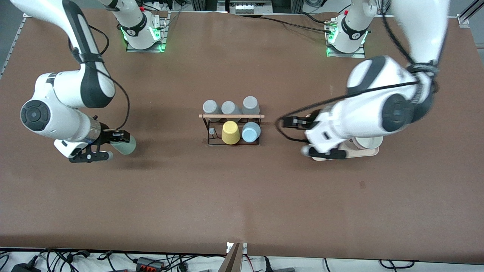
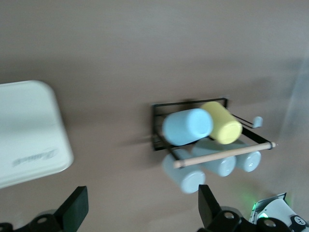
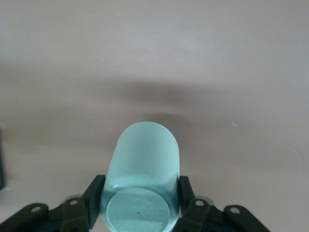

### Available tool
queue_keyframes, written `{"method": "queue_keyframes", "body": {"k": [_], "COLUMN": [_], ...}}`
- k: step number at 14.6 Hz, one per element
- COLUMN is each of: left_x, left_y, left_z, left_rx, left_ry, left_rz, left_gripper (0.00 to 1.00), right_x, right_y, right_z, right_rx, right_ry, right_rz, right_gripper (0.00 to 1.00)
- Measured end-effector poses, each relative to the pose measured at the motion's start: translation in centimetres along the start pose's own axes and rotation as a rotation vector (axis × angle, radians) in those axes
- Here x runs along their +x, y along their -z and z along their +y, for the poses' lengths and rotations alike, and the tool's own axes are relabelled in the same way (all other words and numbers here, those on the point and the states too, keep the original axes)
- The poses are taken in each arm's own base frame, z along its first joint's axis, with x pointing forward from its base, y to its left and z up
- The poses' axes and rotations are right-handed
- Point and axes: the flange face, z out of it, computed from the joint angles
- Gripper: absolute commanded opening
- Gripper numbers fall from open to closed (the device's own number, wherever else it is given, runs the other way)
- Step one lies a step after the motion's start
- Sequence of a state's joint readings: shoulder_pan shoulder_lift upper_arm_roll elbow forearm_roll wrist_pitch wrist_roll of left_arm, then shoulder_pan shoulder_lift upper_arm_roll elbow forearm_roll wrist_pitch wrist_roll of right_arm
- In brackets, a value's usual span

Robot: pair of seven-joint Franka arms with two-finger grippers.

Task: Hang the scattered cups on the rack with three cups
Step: 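Withdraw the left gripper while the right gripper carries the pale cup, then hang the pale cup beside the yellow cup and open the right gripper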

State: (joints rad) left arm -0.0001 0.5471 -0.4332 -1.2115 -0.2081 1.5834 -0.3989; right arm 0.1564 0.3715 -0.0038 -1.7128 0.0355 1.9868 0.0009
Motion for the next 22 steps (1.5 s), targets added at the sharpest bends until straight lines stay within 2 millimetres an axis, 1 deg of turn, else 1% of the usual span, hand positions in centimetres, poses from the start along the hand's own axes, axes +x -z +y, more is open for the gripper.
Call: {"method": "queue_keyframes", "body": {"k": [1, 2, 3, 4, 6, 7, 8, 10, 11, 13, 15, 17, 20, 22], "left_x": [0.1, -0.1, -0.5, -1.4, -3.5, -4.0, -4.1, -3.7, -3.7, -4.4, -5.7, -7.1, -9.3, -9.6], "left_y": [1.4, 2.6, 3.9, 5.0, 6.5, 7.0, 7.7, 8.8, 9.2, 9.3, 9.1, 8.9, 9.2, 10.6], "left_z": [-2.7, -4.6, -5.7, -5.7, -5.3, -5.8, -6.7, -9.0, -9.6, -9.3, -9.1, -9.7, -11.8, -12.4], "left_rx": [0.007, 0.030, 0.096, 0.162, 0.236, 0.253, 0.254, 0.243, 0.241, 0.251, 0.268, 0.284, 0.305, 0.297], "left_ry": [0.014, 0.013, 0.010, 0.005, 0.004, 0.016, 0.032, 0.067, 0.077, 0.077, 0.083, 0.102, 0.148, 0.161], "left_rz": [-0.023, -0.028, -0.003, 0.022, 0.009, 0.002, 0.004, 0.012, 0.016, 0.018, 0.037, 0.062, 0.107, 0.164], "left_gripper": [1.00, 1.00, 1.00, 1.00, 1.00, 1.00, 1.00, 1.00, 1.00, 1.00, 1.00, 1.00, 1.00, 1.00], "right_x": [0.2, 0.2, -0.1, -0.3, -0.7, -0.8, -0.8, -1.0, -1.3, -2.0, -2.5, -2.8, -3.1, -3.0], "right_y": [1.0, 1.7, 2.2, 2.8, 3.6, 4.0, 4.3, 4.6, 4.6, 4.0, 2.8, 1.9, 1.4, 1.5], "right_z": [-3.0, -6.2, -9.1, -11.4, -14.8, -16.3, -17.6, -19.9, -21.0, -23.4, -25.6, -27.4, -28.6, -28.8], "right_rx": [-0.003, -0.006, -0.009, -0.011, -0.013, -0.014, -0.012, -0.003, -0.001, -0.004, -0.010, -0.008, 0.015, 0.055], "right_ry": [0.046, 0.082, 0.089, 0.074, 0.043, 0.030, 0.009, -0.044, -0.066, -0.113, -0.152, -0.180, -0.195, -0.213], "right_rz": [0.012, 0.017, 0.018, 0.021, 0.024, 0.026, 0.031, 0.036, 0.037, 0.030, 0.022, 0.028, 0.025, 0.016], "right_gripper": [0.32, 0.32, 0.32, 0.32, 0.32, 0.32, 0.32, 0.32, 0.32, 0.32, 0.32, 0.32, 0.32, 0.32]}}
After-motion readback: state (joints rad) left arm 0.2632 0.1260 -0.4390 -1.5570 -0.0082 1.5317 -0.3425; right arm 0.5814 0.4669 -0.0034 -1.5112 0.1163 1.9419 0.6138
